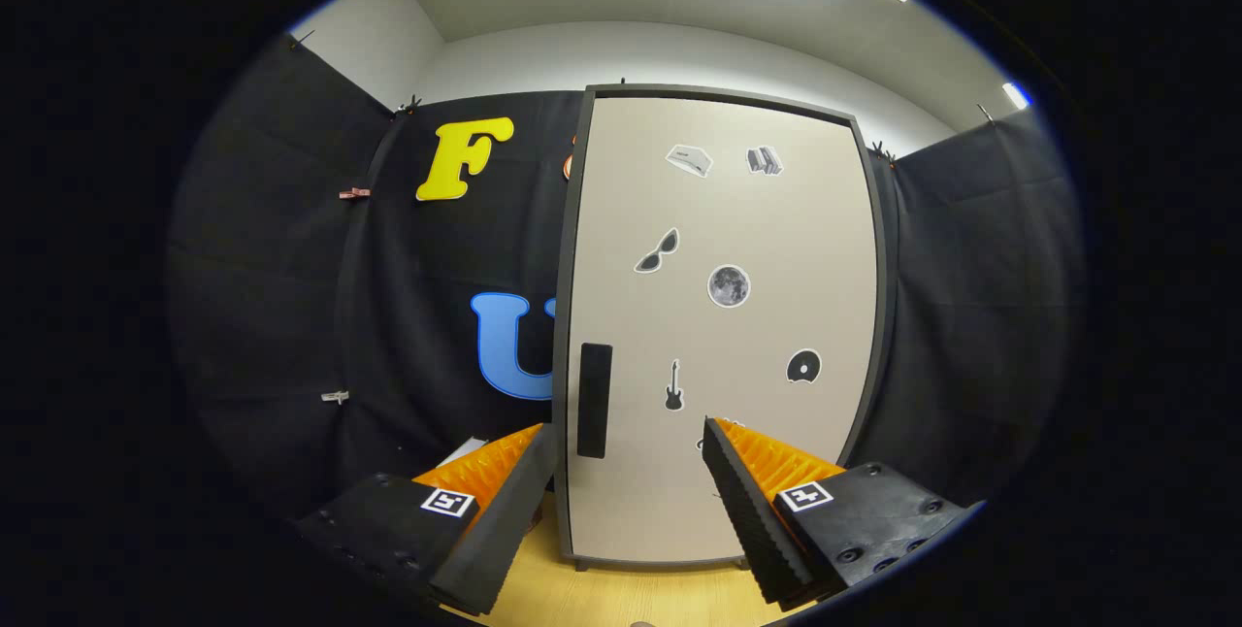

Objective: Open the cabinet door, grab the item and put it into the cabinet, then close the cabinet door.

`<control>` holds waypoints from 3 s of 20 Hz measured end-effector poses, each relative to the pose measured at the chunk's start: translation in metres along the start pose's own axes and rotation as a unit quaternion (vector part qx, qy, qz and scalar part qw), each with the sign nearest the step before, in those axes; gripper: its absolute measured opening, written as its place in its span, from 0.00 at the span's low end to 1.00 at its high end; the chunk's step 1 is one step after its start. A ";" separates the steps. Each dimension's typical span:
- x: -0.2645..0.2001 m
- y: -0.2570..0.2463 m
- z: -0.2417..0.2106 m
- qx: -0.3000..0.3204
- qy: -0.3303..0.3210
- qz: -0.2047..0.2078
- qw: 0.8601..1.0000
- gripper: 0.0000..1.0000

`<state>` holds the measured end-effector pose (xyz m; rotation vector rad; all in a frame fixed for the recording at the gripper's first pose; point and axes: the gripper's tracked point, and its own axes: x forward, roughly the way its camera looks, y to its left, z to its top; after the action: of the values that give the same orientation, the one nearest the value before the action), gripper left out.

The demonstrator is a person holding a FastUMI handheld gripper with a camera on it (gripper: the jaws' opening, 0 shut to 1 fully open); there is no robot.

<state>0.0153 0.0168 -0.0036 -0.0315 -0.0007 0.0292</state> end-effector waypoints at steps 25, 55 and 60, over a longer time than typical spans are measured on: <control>0.151 0.038 -0.074 0.019 0.061 -0.023 0.998 0.69; 0.091 0.023 -0.052 0.034 0.044 -0.010 0.998 0.18; 0.059 0.012 -0.050 0.035 0.048 0.028 0.998 0.18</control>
<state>0.0740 0.0286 -0.0536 0.0369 0.0980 0.0831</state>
